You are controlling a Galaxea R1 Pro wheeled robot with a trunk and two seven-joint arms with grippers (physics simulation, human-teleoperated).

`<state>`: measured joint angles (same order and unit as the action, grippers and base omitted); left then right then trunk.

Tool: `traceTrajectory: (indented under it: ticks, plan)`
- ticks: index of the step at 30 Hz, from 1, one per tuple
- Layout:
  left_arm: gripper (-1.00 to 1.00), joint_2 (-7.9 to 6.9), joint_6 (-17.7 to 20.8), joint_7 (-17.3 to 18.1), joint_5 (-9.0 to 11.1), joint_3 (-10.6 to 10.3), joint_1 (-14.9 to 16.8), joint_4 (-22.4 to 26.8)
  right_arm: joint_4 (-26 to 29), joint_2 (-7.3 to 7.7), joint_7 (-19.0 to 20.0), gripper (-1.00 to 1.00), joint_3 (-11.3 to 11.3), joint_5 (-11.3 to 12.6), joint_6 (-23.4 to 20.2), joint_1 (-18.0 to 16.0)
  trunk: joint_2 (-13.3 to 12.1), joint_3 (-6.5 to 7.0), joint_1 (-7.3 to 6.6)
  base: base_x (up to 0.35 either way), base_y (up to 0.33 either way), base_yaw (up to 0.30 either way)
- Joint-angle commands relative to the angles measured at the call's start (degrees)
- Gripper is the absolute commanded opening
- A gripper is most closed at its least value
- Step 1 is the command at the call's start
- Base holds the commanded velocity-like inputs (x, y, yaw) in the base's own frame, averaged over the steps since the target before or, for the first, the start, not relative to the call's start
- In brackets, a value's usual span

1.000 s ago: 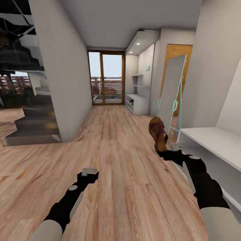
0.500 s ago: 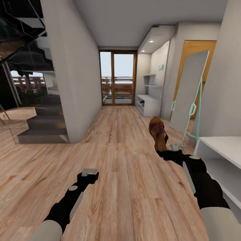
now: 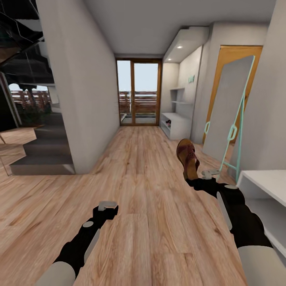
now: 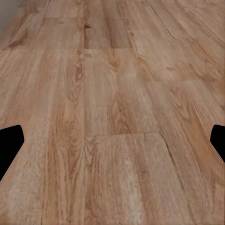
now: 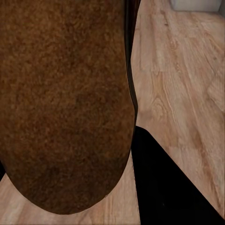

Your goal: Pick up the two gym shoes and the two sandals from the corridor floor and place them onto the hallstand (shoe rack) in the corridor, making sure they are on the rack and not on the floor. Arrange them so the two gym shoes are next to each other and the two sandals are next to each other.

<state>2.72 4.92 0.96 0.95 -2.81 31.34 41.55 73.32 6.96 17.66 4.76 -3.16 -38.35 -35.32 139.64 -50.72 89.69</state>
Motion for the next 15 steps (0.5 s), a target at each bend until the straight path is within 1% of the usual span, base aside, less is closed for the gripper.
traceTrajectory:
  ticks: [1, 15]
  plan:
    - [1.00, 0.00, 0.35, 0.10, 0.10, 0.01, 0.02, 0.11, 0.07, -0.01, 0.23, -1.00, 0.08, -0.09, -0.32, -0.02, 0.03, -0.06, 0.02, 0.342, -0.151, 0.000]
    - [1.00, 0.01, 0.35, 0.10, 0.10, 0.05, 0.02, 0.11, 0.07, -0.01, 0.21, -1.00, 0.08, -0.10, -0.32, -0.04, 0.03, -0.06, 0.02, 0.342, -0.151, 0.004]
